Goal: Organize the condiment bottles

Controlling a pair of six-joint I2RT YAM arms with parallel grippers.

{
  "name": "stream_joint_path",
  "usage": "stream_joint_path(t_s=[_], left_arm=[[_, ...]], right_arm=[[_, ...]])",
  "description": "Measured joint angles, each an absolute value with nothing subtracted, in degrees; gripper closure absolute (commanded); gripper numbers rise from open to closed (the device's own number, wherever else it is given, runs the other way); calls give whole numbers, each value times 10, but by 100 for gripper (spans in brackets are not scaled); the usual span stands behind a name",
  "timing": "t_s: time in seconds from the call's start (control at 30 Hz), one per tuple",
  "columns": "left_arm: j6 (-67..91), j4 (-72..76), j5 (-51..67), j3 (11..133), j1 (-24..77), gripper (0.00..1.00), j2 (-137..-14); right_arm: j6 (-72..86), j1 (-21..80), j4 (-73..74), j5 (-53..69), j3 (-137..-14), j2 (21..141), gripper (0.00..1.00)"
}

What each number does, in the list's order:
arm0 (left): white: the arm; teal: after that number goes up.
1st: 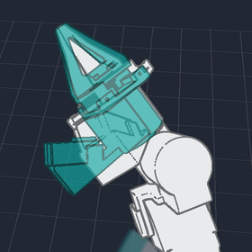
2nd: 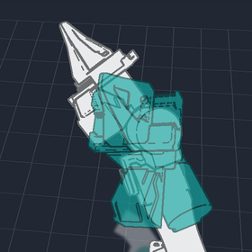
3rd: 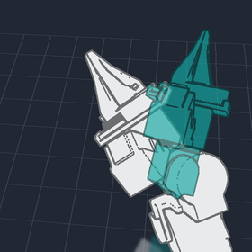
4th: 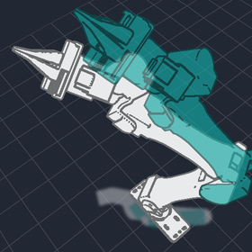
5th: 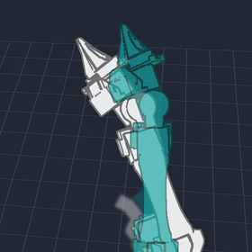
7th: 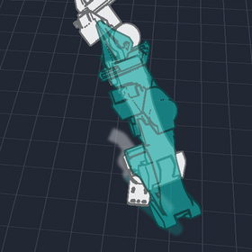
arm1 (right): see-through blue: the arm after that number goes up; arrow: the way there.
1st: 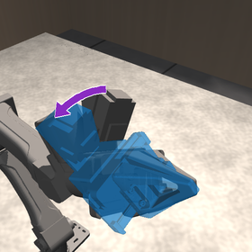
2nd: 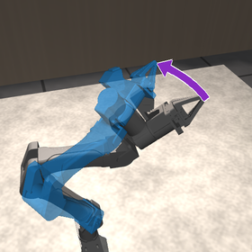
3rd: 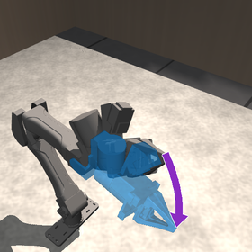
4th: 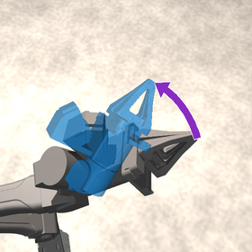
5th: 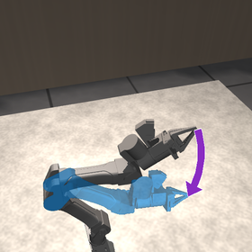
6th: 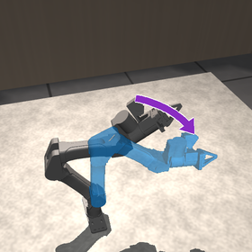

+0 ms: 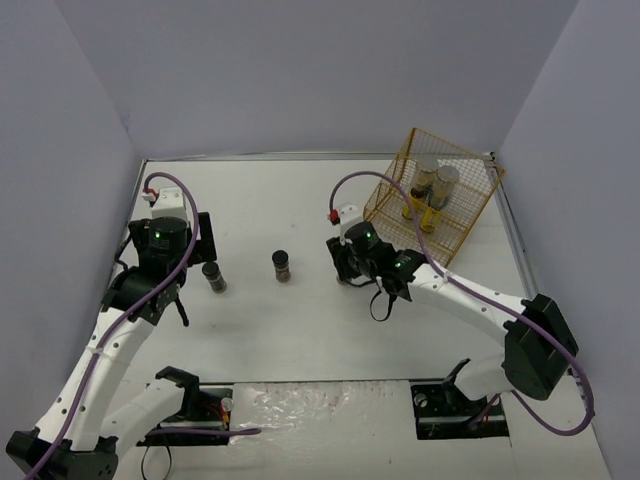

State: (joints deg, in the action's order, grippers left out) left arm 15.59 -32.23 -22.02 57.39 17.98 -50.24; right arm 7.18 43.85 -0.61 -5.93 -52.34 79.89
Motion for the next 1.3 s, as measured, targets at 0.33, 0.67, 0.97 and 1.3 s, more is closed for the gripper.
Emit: stream_joint_path(t_s=[0.33,0.67,0.97,1.3], left_arm=[[156,-322,-220,573,180,3,-501],[156,-322,-214,573,180,3,-496],[156,-322,-212,573,180,3,-493],[156,-322,-212,573,180,3,-493]], right_arm=[[110,317,7,-140,-685,800,81],[124,225,11,-156,-734,877,82],[133,200,6,-156,-736,948,79],[156,199,-4,-156,-736,1000,44]])
